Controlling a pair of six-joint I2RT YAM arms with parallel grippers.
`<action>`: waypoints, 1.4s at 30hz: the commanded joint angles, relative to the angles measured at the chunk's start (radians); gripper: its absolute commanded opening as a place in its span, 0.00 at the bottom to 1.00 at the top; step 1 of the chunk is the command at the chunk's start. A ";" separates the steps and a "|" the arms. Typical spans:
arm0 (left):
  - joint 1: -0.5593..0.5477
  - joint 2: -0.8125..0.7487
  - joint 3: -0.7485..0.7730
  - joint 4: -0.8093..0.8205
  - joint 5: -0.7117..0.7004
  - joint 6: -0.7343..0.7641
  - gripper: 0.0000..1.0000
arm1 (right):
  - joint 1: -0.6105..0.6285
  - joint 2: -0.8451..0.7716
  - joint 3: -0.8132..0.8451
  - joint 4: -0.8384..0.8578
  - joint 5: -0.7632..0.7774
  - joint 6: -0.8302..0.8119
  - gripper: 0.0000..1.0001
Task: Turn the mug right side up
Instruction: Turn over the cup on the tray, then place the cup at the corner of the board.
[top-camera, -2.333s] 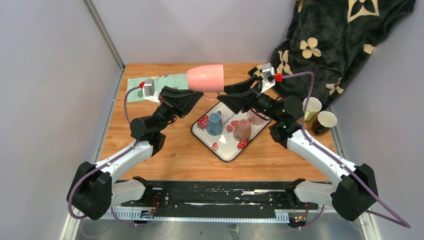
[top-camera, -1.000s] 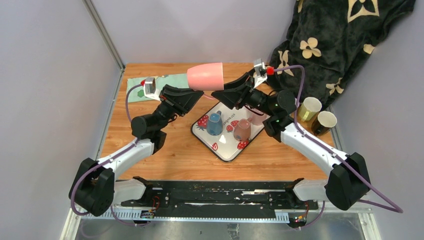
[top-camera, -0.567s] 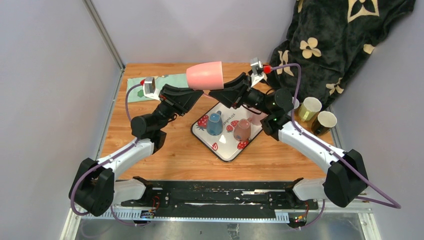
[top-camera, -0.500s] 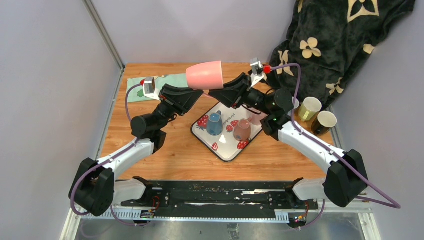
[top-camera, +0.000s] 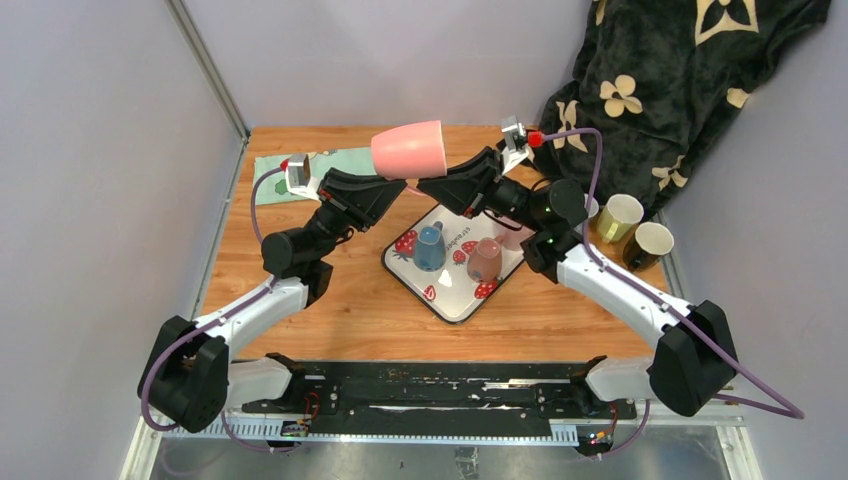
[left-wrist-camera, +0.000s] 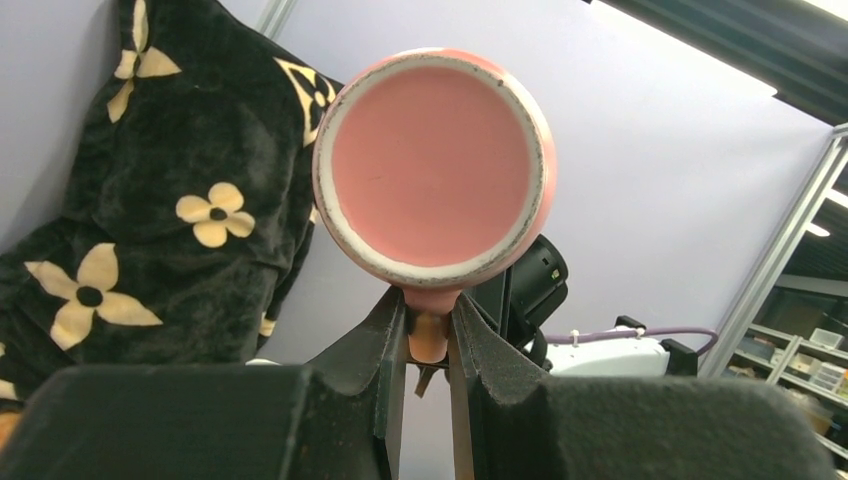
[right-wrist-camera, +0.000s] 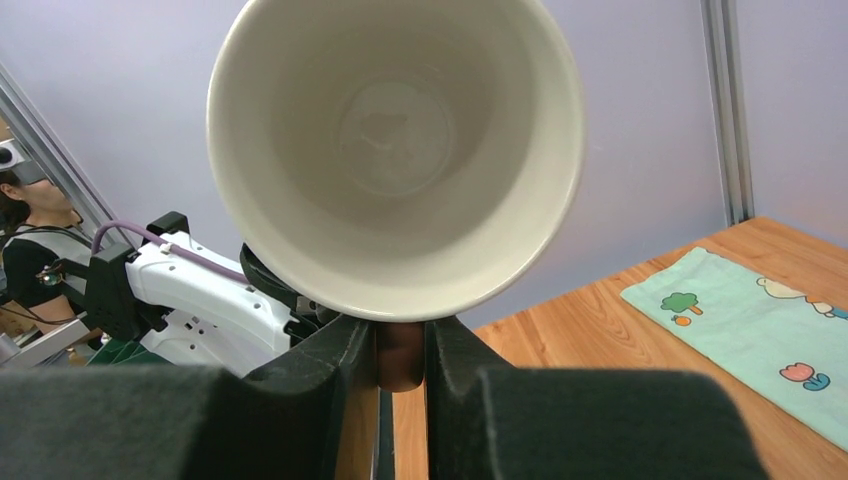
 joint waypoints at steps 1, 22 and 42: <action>0.000 -0.008 0.019 0.091 0.024 0.006 0.21 | 0.011 -0.056 0.003 0.038 0.067 -0.018 0.00; 0.000 -0.022 -0.020 0.023 0.037 0.037 0.54 | 0.012 -0.150 -0.017 -0.042 0.116 -0.083 0.00; 0.000 -0.147 -0.009 -0.492 0.049 0.394 0.59 | 0.011 -0.320 -0.016 -0.377 0.288 -0.309 0.00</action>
